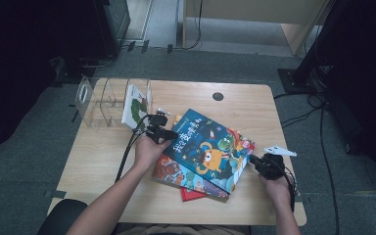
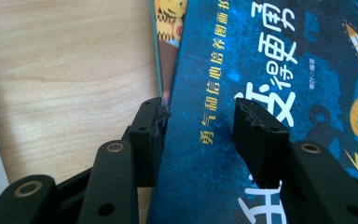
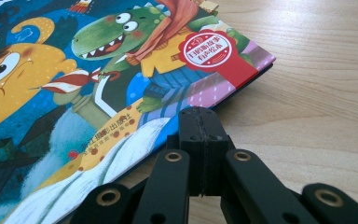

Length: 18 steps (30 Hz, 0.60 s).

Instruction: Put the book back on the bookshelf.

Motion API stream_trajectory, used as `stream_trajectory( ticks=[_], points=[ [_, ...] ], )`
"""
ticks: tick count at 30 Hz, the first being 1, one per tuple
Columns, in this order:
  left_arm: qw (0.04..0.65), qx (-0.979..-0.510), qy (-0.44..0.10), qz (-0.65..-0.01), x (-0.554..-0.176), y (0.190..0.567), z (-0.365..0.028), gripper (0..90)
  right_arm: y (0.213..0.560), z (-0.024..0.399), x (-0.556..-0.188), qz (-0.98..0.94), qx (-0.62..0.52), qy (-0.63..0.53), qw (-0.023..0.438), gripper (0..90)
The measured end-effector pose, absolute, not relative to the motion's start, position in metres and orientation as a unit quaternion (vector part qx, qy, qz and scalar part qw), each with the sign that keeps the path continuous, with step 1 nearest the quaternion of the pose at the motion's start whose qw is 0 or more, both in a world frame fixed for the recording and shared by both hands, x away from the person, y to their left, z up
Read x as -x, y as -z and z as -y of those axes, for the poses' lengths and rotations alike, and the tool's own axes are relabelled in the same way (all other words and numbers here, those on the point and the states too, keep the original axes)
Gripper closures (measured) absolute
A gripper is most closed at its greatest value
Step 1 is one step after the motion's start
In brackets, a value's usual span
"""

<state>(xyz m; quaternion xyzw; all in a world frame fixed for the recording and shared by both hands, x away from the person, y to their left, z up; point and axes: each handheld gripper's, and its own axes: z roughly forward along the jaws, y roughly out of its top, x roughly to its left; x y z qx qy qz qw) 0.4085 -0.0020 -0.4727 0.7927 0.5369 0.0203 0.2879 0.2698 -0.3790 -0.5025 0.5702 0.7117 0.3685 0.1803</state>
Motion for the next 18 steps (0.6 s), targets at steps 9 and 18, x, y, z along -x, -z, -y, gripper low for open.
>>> stream_trajectory(
  ticks=[9, 18],
  points=[
    [0.29, -0.798, -0.012, -0.528, -0.394, 0.473, -0.004, 53.1, 0.503, 0.379, -0.271, -0.712, -0.572, -0.365, 0.181, 90.0],
    [0.295, -0.8, 0.006, -0.522, -0.383, 0.475, -0.013, 52.7, 0.503, 0.378, -0.273, -0.712, -0.573, -0.363, 0.178, 90.0]
  ],
)
